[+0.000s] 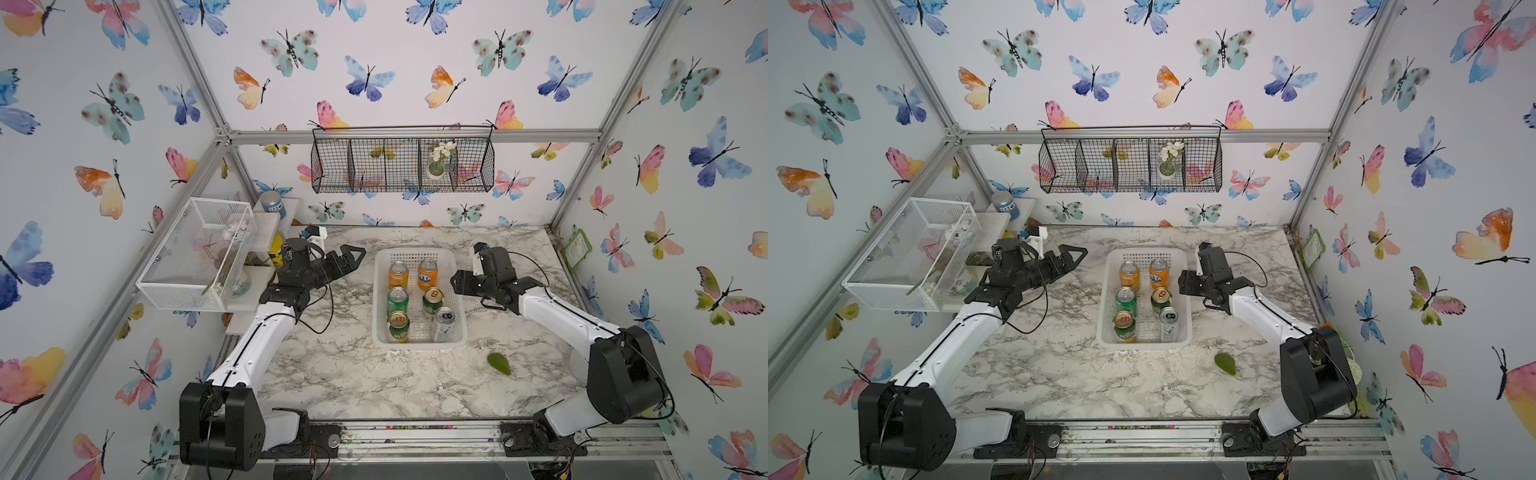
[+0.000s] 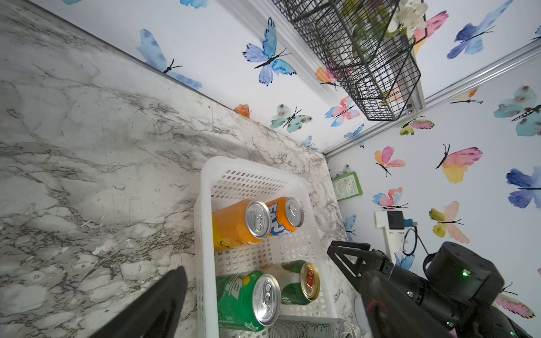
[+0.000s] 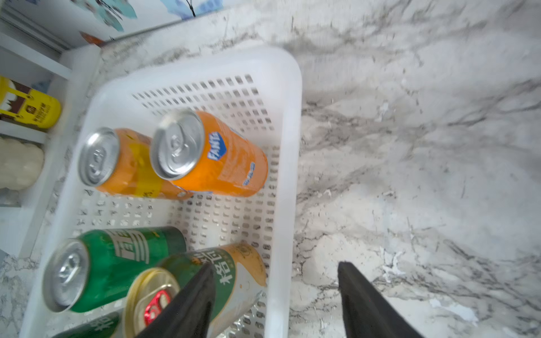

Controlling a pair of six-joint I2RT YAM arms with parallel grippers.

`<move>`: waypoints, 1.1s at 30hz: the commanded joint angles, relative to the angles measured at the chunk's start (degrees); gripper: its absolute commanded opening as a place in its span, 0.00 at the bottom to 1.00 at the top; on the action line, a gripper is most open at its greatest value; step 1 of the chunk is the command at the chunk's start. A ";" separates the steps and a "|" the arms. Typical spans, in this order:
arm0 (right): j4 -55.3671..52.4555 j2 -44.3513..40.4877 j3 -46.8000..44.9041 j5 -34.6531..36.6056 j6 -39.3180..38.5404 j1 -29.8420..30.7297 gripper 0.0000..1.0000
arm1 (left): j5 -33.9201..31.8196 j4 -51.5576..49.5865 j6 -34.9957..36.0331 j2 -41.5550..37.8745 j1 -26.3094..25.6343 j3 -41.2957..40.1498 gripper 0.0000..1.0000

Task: Take out the drinks from the basket
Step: Move the basket to the center of the board, then pick up the drink from the basket.

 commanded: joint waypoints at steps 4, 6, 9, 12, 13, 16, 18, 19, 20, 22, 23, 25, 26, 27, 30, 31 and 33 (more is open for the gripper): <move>2.87 -6.13 -0.73 0.76 -3.23 0.52 0.72 | -9.54 -3.29 5.74 -8.07 -3.71 1.98 0.99; 2.87 -8.14 -1.78 -0.70 -3.55 0.70 0.73 | -17.60 -5.77 8.95 -10.25 -7.17 1.70 0.99; 2.41 -11.31 -3.89 -1.22 -3.90 2.12 0.76 | -32.30 -7.22 12.58 -13.82 -13.92 -0.77 0.99; 1.21 -14.15 -5.55 -1.32 -5.04 4.83 0.80 | -41.25 -7.30 12.29 -16.37 -16.14 -3.54 0.99; 0.44 -14.88 -5.92 -0.84 -5.59 6.28 0.81 | -43.08 -7.24 11.77 -16.90 -16.20 -4.17 0.99; -1.50 -16.24 -7.03 0.90 -6.76 10.03 0.81 | -46.10 -7.41 10.58 -16.78 -16.20 -4.48 0.99; -2.69 -16.17 -7.37 1.47 -7.38 11.89 0.82 | -47.21 -8.75 8.56 -15.72 -16.22 -3.72 0.99; -3.35 -15.76 -7.41 2.03 -7.51 12.86 0.81 | -47.07 -9.51 7.69 -14.84 -16.13 -3.27 0.99; -3.76 -15.48 -7.47 2.87 -7.83 13.73 0.81 | -46.83 -10.48 6.47 -13.94 -16.05 -2.76 0.99; -4.21 -15.07 -7.82 5.08 -8.20 15.47 0.82 | -44.90 -11.97 4.93 -12.37 -15.26 -2.01 0.99; -4.54 -15.07 -7.99 5.96 -8.29 16.18 0.82 | -43.97 -12.73 4.34 -11.72 -14.77 -1.68 0.99; -4.68 -15.31 -8.97 6.35 -7.99 16.79 0.83 | -42.68 -13.46 3.88 -11.26 -14.30 -1.61 0.99; -4.56 -15.49 -9.65 6.37 -7.82 16.92 0.83 | -42.34 -13.37 4.13 -11.26 -14.34 -1.77 0.99; -4.47 -15.61 -10.20 6.65 -7.60 16.98 0.83 | -42.23 -13.30 4.28 -11.29 -14.30 -1.87 0.99; -3.99 -15.74 -11.40 6.84 -7.41 17.15 0.83 | -40.99 -12.35 5.76 -11.91 -14.29 -2.19 0.99; -3.78 -15.68 -11.56 6.70 -7.41 17.16 0.83 | -40.98 -12.16 6.05 -12.06 -14.30 -2.15 0.99; -3.39 -15.41 -11.69 6.25 -7.33 17.32 0.83 | -41.64 -12.12 6.14 -12.62 -14.32 -1.98 0.99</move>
